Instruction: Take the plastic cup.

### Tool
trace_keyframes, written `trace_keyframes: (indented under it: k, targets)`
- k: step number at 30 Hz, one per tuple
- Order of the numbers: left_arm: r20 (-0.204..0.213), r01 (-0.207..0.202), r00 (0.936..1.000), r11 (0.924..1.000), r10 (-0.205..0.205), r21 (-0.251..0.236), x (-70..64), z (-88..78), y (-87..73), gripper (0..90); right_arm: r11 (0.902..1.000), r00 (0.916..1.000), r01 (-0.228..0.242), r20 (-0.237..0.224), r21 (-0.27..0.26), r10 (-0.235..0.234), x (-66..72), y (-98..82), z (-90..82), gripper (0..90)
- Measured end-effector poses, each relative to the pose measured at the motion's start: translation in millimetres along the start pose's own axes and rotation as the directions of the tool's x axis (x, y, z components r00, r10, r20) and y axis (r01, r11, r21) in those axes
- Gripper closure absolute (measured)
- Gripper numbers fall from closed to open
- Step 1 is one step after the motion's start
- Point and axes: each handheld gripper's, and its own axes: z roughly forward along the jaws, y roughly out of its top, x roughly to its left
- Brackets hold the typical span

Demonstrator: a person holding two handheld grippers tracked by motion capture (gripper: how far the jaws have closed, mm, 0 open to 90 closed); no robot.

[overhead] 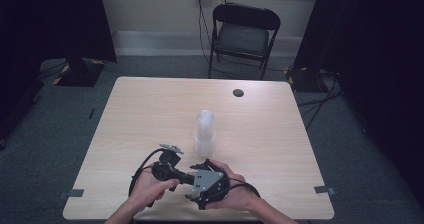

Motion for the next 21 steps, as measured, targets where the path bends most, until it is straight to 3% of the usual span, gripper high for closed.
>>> trace_keyframes:
  k: [2,6,13,21]
  targets:
    - [0.0,0.016,0.9999,0.9999,-0.016,-0.004,1.6,0.5,-0.5,89.3,0.9998,0.9998,0.018,0.008,-0.007,-0.017,1.9,1.6,0.4,20.7]
    - [-0.007,0.041,0.9991,0.9988,-0.041,-0.028,3.2,-0.7,-1.4,88.9,0.9997,0.9999,0.003,0.011,-0.025,-0.002,0.8,1.9,0.2,24.6]
    - [-0.032,0.075,0.9967,0.9972,-0.075,-0.004,5.3,2.9,-2.5,88.4,0.9994,0.9995,-0.018,0.025,-0.029,0.018,0.5,1.4,-1.7,25.2]
    - [-0.046,0.075,0.9961,0.9972,-0.075,-0.002,4.4,3.8,-2.7,88.1,0.999,0.9992,-0.023,0.031,-0.038,0.024,0.4,-0.4,-5.2,28.5]
